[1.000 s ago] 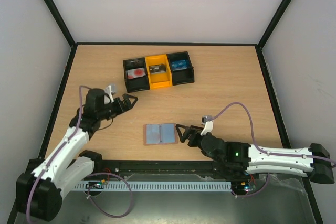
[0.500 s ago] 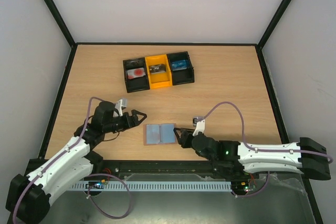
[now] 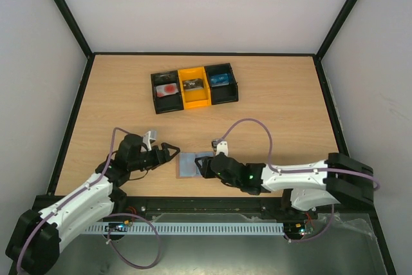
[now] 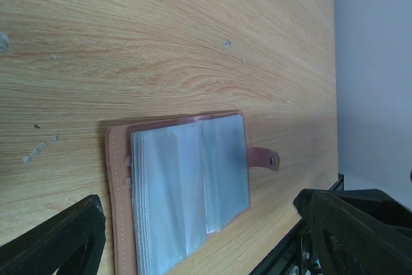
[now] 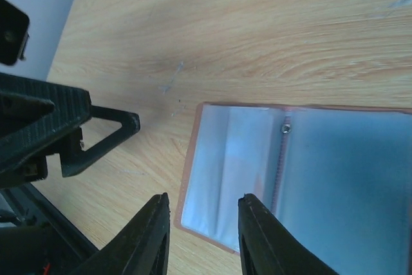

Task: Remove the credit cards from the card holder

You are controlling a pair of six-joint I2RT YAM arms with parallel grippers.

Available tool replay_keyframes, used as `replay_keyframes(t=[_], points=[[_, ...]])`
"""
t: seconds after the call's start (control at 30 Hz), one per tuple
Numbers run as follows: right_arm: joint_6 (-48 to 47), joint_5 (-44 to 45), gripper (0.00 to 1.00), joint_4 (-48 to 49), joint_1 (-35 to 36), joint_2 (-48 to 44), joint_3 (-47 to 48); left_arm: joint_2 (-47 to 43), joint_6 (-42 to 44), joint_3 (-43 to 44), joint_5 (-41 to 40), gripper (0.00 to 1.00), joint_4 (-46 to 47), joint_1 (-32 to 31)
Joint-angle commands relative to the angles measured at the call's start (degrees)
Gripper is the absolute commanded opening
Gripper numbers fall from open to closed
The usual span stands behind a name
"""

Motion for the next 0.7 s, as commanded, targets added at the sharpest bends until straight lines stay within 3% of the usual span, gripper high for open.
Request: replay_keyframes(t=[0.0,0.13,0.67], points=[[-0.66,-2.18,0.28,2.4,-0.41,6.0,3.79,-1.38,-1.26,-1.73,-0.38,0.87,2.69,-0.47],[-0.43,-3.26,0.2,1.91,-0.82,10.81,5.49,-2.49,-2.34,-3.53,-0.51,0.87,3.55,-0.6],[-0.74,-1.71,0.17,-0.21,-1.13,19.61,7.99,-2.18,-3.72,-4.61,-0.14,0.82,5.15,-0.87]])
